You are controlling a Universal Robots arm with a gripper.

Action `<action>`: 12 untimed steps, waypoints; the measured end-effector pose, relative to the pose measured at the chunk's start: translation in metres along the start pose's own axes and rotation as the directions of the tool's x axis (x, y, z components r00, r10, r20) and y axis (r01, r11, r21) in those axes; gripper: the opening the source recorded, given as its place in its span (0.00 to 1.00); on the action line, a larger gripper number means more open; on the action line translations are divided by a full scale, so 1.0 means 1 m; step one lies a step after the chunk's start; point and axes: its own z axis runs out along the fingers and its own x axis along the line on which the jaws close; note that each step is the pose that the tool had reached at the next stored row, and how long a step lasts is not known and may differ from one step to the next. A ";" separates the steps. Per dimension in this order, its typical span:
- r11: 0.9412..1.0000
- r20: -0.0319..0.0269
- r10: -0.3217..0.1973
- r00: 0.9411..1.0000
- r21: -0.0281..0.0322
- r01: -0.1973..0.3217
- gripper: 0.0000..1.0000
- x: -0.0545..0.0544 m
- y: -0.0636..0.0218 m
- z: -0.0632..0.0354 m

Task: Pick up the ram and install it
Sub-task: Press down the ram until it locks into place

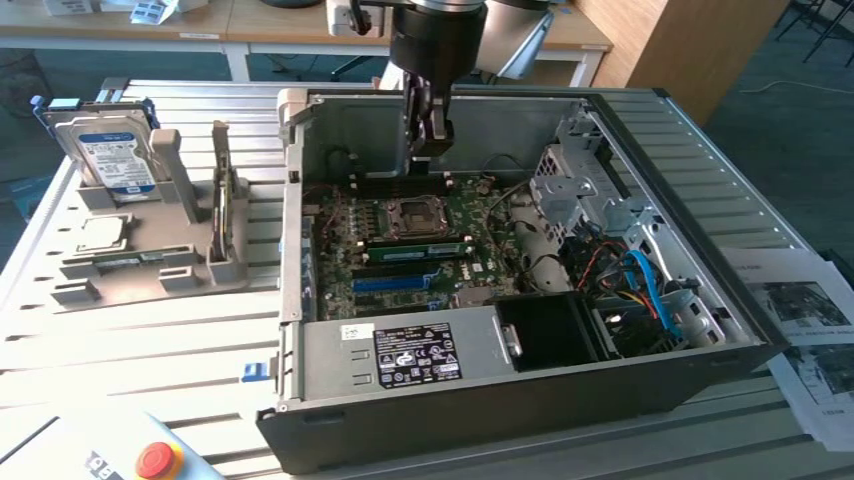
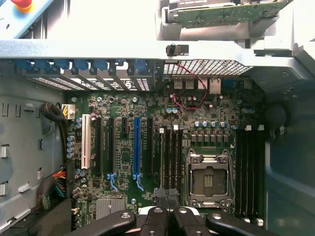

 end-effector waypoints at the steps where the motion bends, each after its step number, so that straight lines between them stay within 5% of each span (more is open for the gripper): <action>1: 1.000 0.000 0.000 1.000 0.000 0.000 0.10 0.000 0.0000 0.0000; 7: 1.000 0.000 0.002 1.000 0.000 -0.002 0.10 0.000 0.0000 0.0000; 12: 0.998 0.001 0.063 0.998 -0.001 -0.063 0.10 0.000 0.0000 0.0000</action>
